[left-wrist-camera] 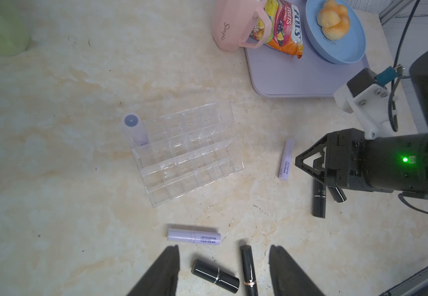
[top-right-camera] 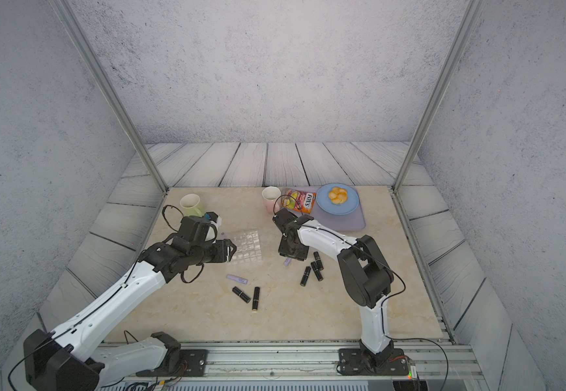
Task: Arrange the lipsticks in the organizer
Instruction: Pick up the lipstick at the center of the board.
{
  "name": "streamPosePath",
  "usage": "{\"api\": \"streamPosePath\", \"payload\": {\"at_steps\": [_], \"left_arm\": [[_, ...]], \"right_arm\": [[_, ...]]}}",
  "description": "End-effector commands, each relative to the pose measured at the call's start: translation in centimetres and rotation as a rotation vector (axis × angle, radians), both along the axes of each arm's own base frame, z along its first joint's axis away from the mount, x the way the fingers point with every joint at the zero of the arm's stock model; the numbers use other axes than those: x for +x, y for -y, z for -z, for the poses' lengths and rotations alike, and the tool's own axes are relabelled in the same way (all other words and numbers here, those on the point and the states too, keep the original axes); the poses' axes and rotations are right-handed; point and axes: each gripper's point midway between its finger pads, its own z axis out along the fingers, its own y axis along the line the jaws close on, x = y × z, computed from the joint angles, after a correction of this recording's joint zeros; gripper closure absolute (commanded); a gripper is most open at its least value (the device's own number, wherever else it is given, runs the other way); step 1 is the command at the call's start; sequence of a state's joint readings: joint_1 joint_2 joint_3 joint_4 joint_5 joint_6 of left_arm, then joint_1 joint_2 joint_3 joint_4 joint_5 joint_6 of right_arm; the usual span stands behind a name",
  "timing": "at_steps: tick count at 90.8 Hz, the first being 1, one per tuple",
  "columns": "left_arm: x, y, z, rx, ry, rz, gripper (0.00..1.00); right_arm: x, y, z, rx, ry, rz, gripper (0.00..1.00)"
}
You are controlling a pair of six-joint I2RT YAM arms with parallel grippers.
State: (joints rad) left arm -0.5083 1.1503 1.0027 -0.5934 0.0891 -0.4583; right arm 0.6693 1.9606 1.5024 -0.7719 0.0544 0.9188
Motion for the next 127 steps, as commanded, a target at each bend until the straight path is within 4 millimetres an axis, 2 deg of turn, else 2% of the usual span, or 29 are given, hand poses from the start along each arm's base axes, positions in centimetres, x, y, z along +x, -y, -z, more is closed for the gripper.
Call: {"api": "streamPosePath", "payload": {"at_steps": [1,23,38,51,63,72,83,92,98,109,118,127], "left_arm": [[0.0,-0.2,0.1,0.017,0.015,0.000,0.38],[0.1,-1.1,-0.6,0.029,0.065,-0.031,0.38],[0.1,-1.2,-0.5,0.035,0.061,-0.034,0.38],[0.1,-1.2,-0.5,0.033,0.055,-0.042,0.38],[0.1,-0.8,-0.2,0.006,0.033,-0.038,0.38],[-0.2,0.2,-0.5,-0.058,0.013,0.000,0.37],[-1.4,2.1,-0.8,-0.174,-0.029,0.132,0.35],[-2.5,3.2,-0.8,-0.297,-0.060,0.211,0.31],[-2.9,4.2,-0.8,-0.380,-0.066,0.242,0.29],[-3.6,6.9,-1.3,-0.565,-0.085,0.333,0.31],[-3.8,7.6,-1.9,-0.598,-0.061,0.373,0.35],[-4.3,8.3,-3.0,-0.633,-0.024,0.426,0.37]], "right_arm": [[0.5,-0.1,1.2,-0.037,-0.017,0.017,0.50],[1.6,0.1,2.5,-0.095,-0.019,0.027,0.55],[1.6,0.1,4.1,-0.113,-0.046,0.032,0.60],[1.4,0.5,5.5,-0.111,-0.068,0.044,0.72],[1.5,-0.1,5.3,-0.067,-0.066,0.031,0.83],[1.7,-1.1,3.1,0.018,-0.010,0.010,0.85],[2.1,-4.2,-3.3,0.203,0.196,-0.135,0.87],[0.6,-6.7,-8.8,0.326,0.393,-0.306,0.88],[-0.8,-8.2,-11.6,0.461,0.506,-0.378,0.88],[-2.9,-9.4,-16.3,0.745,0.670,-0.422,0.88],[-4.2,-9.7,-18.6,0.866,0.714,-0.448,0.88],[-5.2,-10.2,-19.7,0.930,0.713,-0.481,0.88]]}}
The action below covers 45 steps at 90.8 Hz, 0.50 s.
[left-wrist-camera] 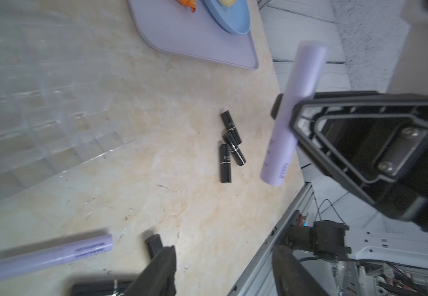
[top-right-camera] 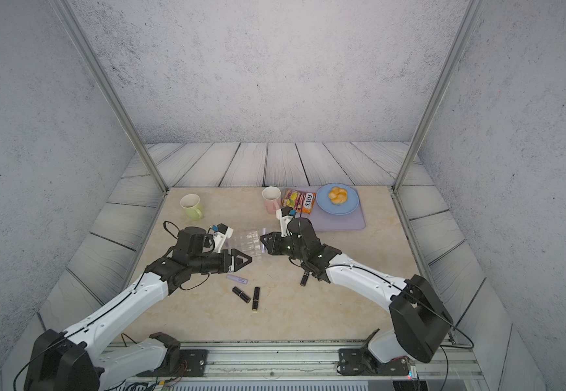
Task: Arrange the lipsticks in the organizer
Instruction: Pick up the lipstick at the center of the board.
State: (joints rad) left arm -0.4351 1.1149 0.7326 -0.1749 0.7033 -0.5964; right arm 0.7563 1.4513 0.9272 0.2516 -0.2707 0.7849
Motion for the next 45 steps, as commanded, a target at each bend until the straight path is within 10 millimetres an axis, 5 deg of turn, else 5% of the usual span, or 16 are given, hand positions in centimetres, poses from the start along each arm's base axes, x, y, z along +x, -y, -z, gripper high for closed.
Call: {"api": "streamPosePath", "payload": {"at_steps": [1,45], "left_arm": [[-0.7,2.0,-3.9,-0.149,0.101,0.103,0.37],[1.9,3.5,-5.1,-0.178,0.128,0.116,0.66]], "right_arm": [[-1.0,-1.5,-4.2,0.173,0.086,-0.099,0.88],[-2.5,-2.9,-5.7,0.280,0.074,-0.183,0.92]]}}
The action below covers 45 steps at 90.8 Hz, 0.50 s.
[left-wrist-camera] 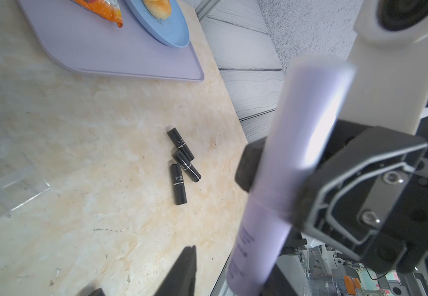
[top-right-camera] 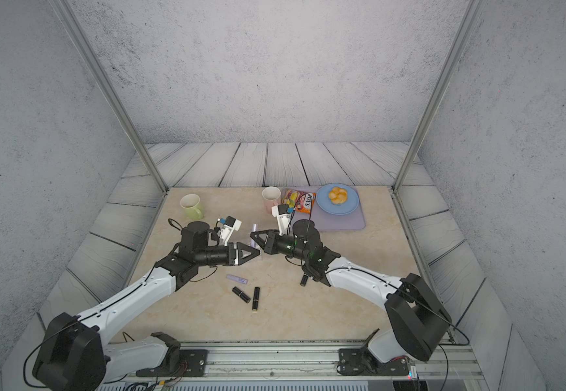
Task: Arrange the lipsticks in the organizer
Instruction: Pick up the lipstick at the center of the board.
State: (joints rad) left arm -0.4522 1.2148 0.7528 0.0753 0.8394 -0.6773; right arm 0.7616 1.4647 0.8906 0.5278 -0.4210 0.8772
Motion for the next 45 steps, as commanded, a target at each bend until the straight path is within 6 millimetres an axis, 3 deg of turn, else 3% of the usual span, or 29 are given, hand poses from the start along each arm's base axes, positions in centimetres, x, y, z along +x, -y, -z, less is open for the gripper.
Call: {"api": "streamPosePath", "payload": {"at_steps": [1,15,22,27,32,38,45], "left_arm": [[0.8,0.4,-2.4,-0.018,0.080,0.008,0.67],[0.9,0.0,-2.1,0.032,0.126,0.005,0.85],[1.0,-0.8,-1.3,0.111,0.161,-0.012,1.00],[1.1,-1.6,-0.6,0.186,0.191,-0.031,1.00],[1.0,-2.4,-0.5,0.248,0.241,-0.046,1.00],[0.8,-3.1,-0.7,0.305,0.297,-0.056,1.00],[0.7,-3.5,-0.9,0.336,0.328,-0.062,1.00]], "right_arm": [[-0.9,-0.7,-1.5,0.058,0.017,-0.052,0.92],[-0.8,-0.6,-1.6,0.063,-0.007,-0.042,0.87],[-0.3,-0.3,-1.5,0.068,-0.037,-0.014,0.76],[0.2,0.2,-1.4,0.076,-0.073,0.008,0.63],[1.1,0.8,-0.9,0.063,-0.140,0.029,0.56],[1.7,1.1,0.1,-0.006,-0.232,0.028,0.54],[1.1,0.5,-0.3,-0.103,-0.262,-0.042,0.54]]}}
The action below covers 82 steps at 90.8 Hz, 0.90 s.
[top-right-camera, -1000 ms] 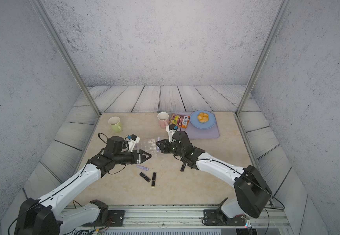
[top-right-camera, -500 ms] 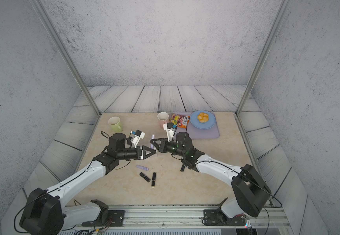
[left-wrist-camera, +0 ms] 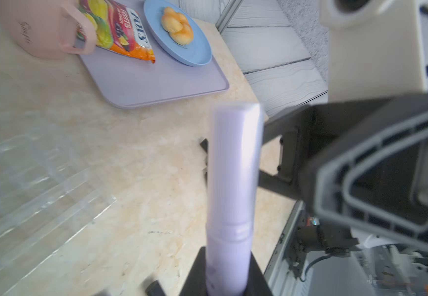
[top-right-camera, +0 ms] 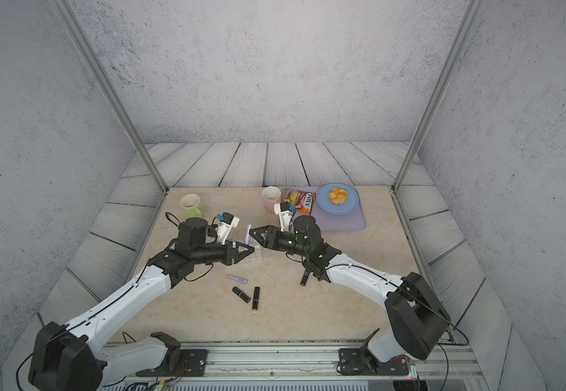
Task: Arrange the lipsticks in the organizer
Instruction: Pick up the lipstick at the center of the board.
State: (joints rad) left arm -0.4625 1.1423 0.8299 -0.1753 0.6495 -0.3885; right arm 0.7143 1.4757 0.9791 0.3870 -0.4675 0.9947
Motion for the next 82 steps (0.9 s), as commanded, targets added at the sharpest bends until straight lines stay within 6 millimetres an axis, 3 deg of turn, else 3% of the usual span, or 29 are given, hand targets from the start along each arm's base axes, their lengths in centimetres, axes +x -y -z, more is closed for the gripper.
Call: {"api": "streamPosePath", "payload": {"at_steps": [1,16,40,82], "left_arm": [[0.2,-1.4,-0.8,0.120,0.126,-0.017,1.00],[-0.1,-1.0,-1.1,0.110,0.131,0.002,1.00],[-0.2,-1.0,-1.5,0.108,0.146,0.000,1.00],[0.1,-1.1,-1.3,0.143,0.150,-0.019,1.00]], "right_arm": [[-0.4,-0.2,0.2,-0.113,-0.107,-0.081,0.54],[-0.7,-1.2,-1.0,-0.116,-0.114,-0.126,0.55],[-1.3,-2.7,-0.6,-0.133,-0.127,-0.169,0.59],[-0.6,-3.5,0.1,-0.083,-0.186,-0.138,0.85]]}}
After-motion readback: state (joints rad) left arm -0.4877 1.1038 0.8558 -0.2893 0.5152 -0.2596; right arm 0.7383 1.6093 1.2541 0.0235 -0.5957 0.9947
